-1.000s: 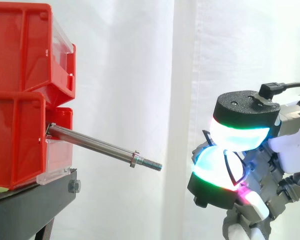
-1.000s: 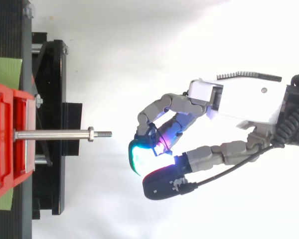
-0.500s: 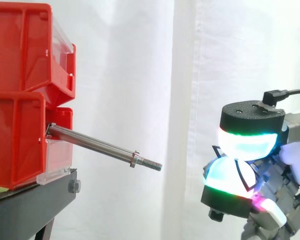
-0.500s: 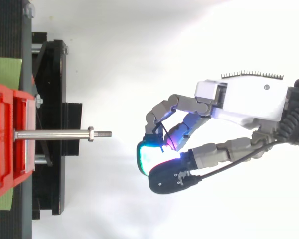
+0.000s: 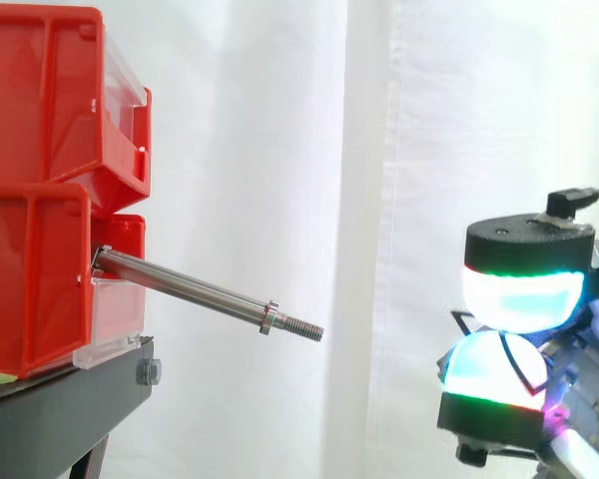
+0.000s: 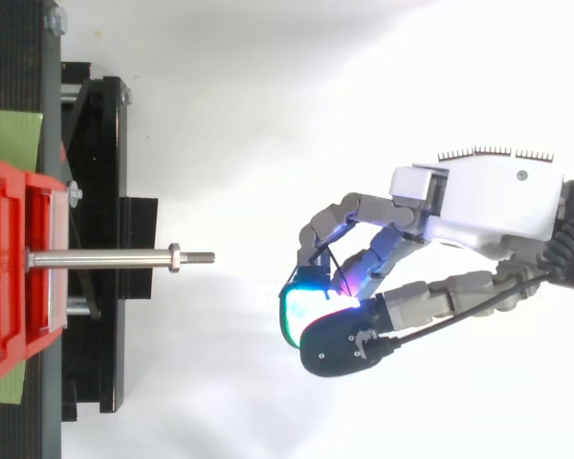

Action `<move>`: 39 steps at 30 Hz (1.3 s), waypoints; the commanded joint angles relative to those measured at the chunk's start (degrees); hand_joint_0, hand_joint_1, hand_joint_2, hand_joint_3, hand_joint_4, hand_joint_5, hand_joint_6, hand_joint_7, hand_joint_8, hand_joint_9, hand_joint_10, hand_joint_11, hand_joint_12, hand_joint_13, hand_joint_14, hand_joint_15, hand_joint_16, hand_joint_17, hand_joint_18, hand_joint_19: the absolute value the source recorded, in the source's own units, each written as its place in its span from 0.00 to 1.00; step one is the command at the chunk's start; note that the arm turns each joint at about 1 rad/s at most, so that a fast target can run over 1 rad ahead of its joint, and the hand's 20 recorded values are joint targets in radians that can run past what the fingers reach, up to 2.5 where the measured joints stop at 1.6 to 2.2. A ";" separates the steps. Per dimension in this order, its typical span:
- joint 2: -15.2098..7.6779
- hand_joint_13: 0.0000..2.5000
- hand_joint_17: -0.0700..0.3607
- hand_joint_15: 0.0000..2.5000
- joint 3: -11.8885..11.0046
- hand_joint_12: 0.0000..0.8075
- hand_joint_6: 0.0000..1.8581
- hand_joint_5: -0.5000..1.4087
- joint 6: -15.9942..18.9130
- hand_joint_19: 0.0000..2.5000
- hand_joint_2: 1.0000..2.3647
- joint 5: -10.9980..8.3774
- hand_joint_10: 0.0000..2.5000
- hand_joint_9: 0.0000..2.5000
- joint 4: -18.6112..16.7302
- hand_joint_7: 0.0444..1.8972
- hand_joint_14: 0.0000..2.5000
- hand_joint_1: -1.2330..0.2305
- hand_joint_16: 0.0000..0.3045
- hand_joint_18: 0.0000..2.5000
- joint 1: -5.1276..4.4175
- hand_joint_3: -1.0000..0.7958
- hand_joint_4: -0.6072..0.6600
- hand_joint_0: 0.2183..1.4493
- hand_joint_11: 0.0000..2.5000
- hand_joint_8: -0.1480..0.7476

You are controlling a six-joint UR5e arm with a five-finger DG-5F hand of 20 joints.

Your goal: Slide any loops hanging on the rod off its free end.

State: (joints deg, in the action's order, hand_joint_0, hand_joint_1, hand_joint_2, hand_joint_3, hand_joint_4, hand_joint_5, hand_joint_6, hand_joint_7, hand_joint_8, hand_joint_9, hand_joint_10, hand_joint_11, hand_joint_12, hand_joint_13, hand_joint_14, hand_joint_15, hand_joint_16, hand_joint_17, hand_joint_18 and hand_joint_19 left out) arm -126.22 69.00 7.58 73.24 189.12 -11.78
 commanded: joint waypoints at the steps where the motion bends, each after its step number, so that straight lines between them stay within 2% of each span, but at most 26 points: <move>1: -0.08 0.28 0.45 0.13 -1.59 0.45 0.50 0.17 2.79 0.18 0.01 -0.11 0.01 0.36 5.12 0.55 0.01 0.40 0.18 0.24 -0.26 0.37 0.55 0.34 0.14 0.58; 4: 0.01 0.30 0.46 0.14 -2.55 0.45 0.51 0.17 4.29 0.19 0.01 -0.20 0.01 0.45 7.58 0.53 0.01 0.41 0.18 0.25 -0.61 0.36 0.54 0.35 0.20 0.58; 8: -0.08 0.31 0.46 0.16 -2.55 0.46 0.51 0.16 5.34 0.19 0.01 -0.20 0.01 0.50 8.02 0.52 0.01 0.41 0.19 0.25 -0.87 0.35 0.53 0.35 0.31 0.54; 12: -0.08 0.31 0.46 0.18 -2.55 0.46 0.51 0.16 5.43 0.19 0.01 -0.20 0.01 0.51 7.93 0.52 0.01 0.41 0.19 0.25 -0.96 0.35 0.51 0.35 0.38 0.49; 16: -0.08 0.32 0.46 0.19 -2.47 0.47 0.51 0.16 5.43 0.20 0.01 -0.20 0.01 0.47 7.84 0.52 0.01 0.41 0.19 0.25 -1.14 0.36 0.51 0.35 0.46 0.46; 18: -0.08 0.32 0.46 0.19 -2.55 0.47 0.51 0.16 5.43 0.20 0.01 -0.29 0.01 0.45 7.84 0.51 0.01 0.41 0.19 0.25 -1.14 0.36 0.51 0.35 0.46 0.46; 22: 0.01 0.31 0.46 0.19 -2.55 0.46 0.51 0.16 5.43 0.20 0.01 -0.55 0.01 0.37 8.02 0.51 0.01 0.40 0.19 0.25 -1.23 0.35 0.49 0.35 0.35 0.46; 24: -0.08 0.30 0.46 0.19 -3.17 0.45 0.51 0.16 5.08 0.20 0.01 -0.46 0.01 0.36 8.02 0.50 0.01 0.39 0.19 0.25 -1.23 0.35 0.48 0.35 0.33 0.46; 26: -0.08 0.30 0.46 0.19 -4.40 0.45 0.50 0.16 3.23 0.20 0.01 -0.73 0.01 0.36 8.20 0.50 0.01 0.38 0.19 0.25 -1.23 0.34 0.48 0.36 0.33 0.46; 27: 0.01 0.30 0.46 0.19 -5.10 0.45 0.50 0.16 1.21 0.20 0.01 -0.90 0.01 0.36 8.72 0.49 0.01 0.37 0.19 0.25 -1.23 0.34 0.48 0.36 0.32 0.45; 29: 0.01 0.30 0.46 0.19 -5.54 0.45 0.49 0.16 -1.34 0.20 0.00 -1.16 0.01 0.35 9.25 0.48 0.01 0.35 0.18 0.25 -1.23 0.31 0.50 0.36 0.32 0.44; 30: 0.01 0.30 0.45 0.19 -5.89 0.44 0.49 0.15 -4.33 0.19 0.00 -1.69 0.01 0.34 9.43 0.46 0.01 0.33 0.18 0.25 -1.23 0.29 0.51 0.37 0.32 0.44; 31: 0.01 0.30 0.45 0.19 -5.89 0.44 0.49 0.15 -4.33 0.19 0.00 -1.69 0.01 0.34 9.43 0.46 0.01 0.32 0.18 0.25 -1.23 0.28 0.52 0.37 0.33 0.43; 32: 0.01 0.29 0.45 0.19 -5.98 0.44 0.49 0.15 -7.84 0.19 0.00 -2.48 0.01 0.34 9.43 0.45 0.01 0.32 0.18 0.25 -1.23 0.28 0.52 0.37 0.32 0.43; 34: 0.01 0.30 0.45 0.19 -5.89 0.44 0.49 0.15 -11.27 0.19 0.00 -3.54 0.01 0.34 9.43 0.45 0.01 0.31 0.18 0.25 -1.31 0.28 0.53 0.37 0.32 0.43; 36: -0.08 0.30 0.45 0.19 -5.89 0.43 0.49 0.15 -13.47 0.19 0.00 -4.07 0.01 0.34 8.90 0.46 0.01 0.31 0.18 0.25 -1.23 0.28 0.52 0.37 0.32 0.43; 39: -0.08 0.30 0.45 0.19 -5.89 0.43 0.49 0.16 -13.73 0.19 0.00 -4.33 0.01 0.34 6.35 0.47 0.01 0.32 0.18 0.25 -1.14 0.28 0.51 0.37 0.32 0.43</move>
State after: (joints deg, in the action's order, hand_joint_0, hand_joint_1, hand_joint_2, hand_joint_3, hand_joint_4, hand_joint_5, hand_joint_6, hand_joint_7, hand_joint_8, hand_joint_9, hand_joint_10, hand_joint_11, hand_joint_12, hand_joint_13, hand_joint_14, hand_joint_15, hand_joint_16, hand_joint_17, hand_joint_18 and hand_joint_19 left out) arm -126.27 63.09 -3.49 69.44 197.37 -12.97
